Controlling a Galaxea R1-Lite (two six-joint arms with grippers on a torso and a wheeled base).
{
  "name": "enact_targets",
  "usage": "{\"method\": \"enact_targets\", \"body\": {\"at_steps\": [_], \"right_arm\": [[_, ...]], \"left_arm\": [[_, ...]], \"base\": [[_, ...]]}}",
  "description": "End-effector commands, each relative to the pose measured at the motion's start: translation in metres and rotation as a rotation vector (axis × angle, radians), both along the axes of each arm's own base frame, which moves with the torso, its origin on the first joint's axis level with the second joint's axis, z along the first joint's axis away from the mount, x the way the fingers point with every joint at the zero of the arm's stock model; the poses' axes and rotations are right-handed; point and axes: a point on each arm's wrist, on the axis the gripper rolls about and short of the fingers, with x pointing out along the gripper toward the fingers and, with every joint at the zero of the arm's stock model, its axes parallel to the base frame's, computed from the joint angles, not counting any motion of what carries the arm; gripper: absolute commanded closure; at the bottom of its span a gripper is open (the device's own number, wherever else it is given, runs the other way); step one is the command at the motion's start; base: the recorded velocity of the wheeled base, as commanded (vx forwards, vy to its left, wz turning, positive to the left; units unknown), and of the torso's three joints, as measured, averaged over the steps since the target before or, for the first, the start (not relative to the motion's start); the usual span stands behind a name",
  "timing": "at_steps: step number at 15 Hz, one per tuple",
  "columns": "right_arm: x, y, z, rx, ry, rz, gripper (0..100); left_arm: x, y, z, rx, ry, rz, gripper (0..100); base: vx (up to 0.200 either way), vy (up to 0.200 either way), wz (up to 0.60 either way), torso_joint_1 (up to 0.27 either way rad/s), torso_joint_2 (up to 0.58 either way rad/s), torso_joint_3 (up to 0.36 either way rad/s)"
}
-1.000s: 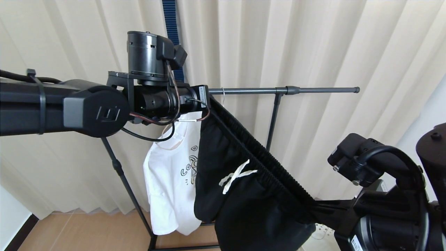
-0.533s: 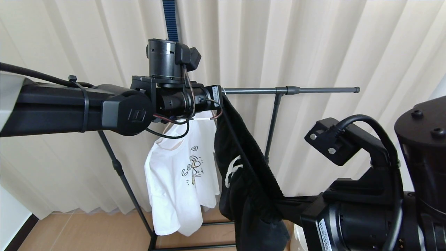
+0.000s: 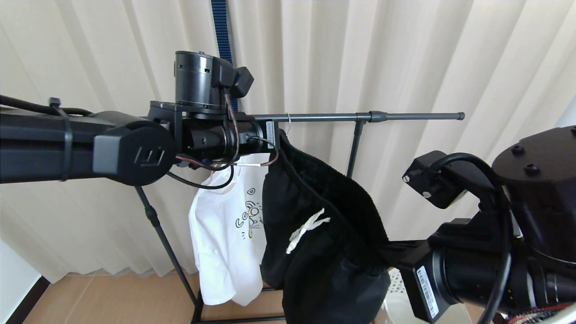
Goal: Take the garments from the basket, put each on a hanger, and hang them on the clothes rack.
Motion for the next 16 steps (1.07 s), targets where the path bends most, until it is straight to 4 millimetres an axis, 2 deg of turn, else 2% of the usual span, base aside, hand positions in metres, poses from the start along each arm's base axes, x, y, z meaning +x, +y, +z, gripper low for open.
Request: {"method": "enact_targets", "body": {"at_steps": [1, 3, 4, 6, 7, 9, 10, 11, 13, 15, 16], "right_arm": [[0.023, -0.016, -0.009, -0.123, -0.063, -0.159, 100], [0.044, -0.023, 0.004, -0.128, -0.151, -0.257, 100], [0.064, -0.024, 0.008, -0.131, -0.184, -0.295, 100], [0.103, -0.015, 0.007, -0.118, -0.211, -0.361, 100], [0.117, -0.011, 0.008, -0.101, -0.224, -0.380, 100], [0.136, 0.002, 0.018, -0.025, -0.280, -0.388, 100], [0.139, 0.004, 0.020, -0.015, -0.289, -0.389, 100], [0.150, 0.013, 0.026, 0.030, -0.321, -0.398, 100], [0.161, 0.024, 0.031, 0.073, -0.338, -0.405, 100], [0.165, 0.032, 0.032, 0.105, -0.338, -0.408, 100], [0.166, 0.037, 0.032, 0.126, -0.337, -0.408, 100]], "left_arm": [[-0.051, 0.029, 0.017, 0.076, -0.023, -0.027, 100], [-0.079, 0.047, 0.010, 0.167, 0.022, -0.044, 100], [-0.093, 0.053, 0.005, 0.213, 0.051, -0.065, 100], [-0.108, 0.050, -0.011, 0.270, 0.132, -0.112, 100], [-0.115, 0.048, -0.018, 0.294, 0.165, -0.138, 100], [-0.136, 0.037, -0.033, 0.328, 0.234, -0.214, 100], [-0.139, 0.034, -0.036, 0.329, 0.248, -0.227, 100], [-0.154, 0.022, -0.048, 0.320, 0.311, -0.277, 100], [-0.167, 0.000, -0.058, 0.287, 0.387, -0.320, 100], [-0.171, -0.021, -0.058, 0.225, 0.425, -0.330, 100], [-0.174, -0.039, -0.057, 0.154, 0.443, -0.336, 100]], "base": [[0.000, 0.000, 0.00, 0.000, 0.00, 0.000], [0.000, 0.000, 0.00, 0.000, 0.00, 0.000], [0.000, 0.000, 0.00, 0.000, 0.00, 0.000], [0.000, 0.000, 0.00, 0.000, 0.00, 0.000], [0.000, 0.000, 0.00, 0.000, 0.00, 0.000], [0.000, 0.000, 0.00, 0.000, 0.00, 0.000], [0.000, 0.000, 0.00, 0.000, 0.00, 0.000], [0.000, 0.000, 0.00, 0.000, 0.00, 0.000], [0.000, 0.000, 0.00, 0.000, 0.00, 0.000], [0.000, 0.000, 0.00, 0.000, 0.00, 0.000], [0.000, 0.000, 0.00, 0.000, 0.00, 0.000]]}}
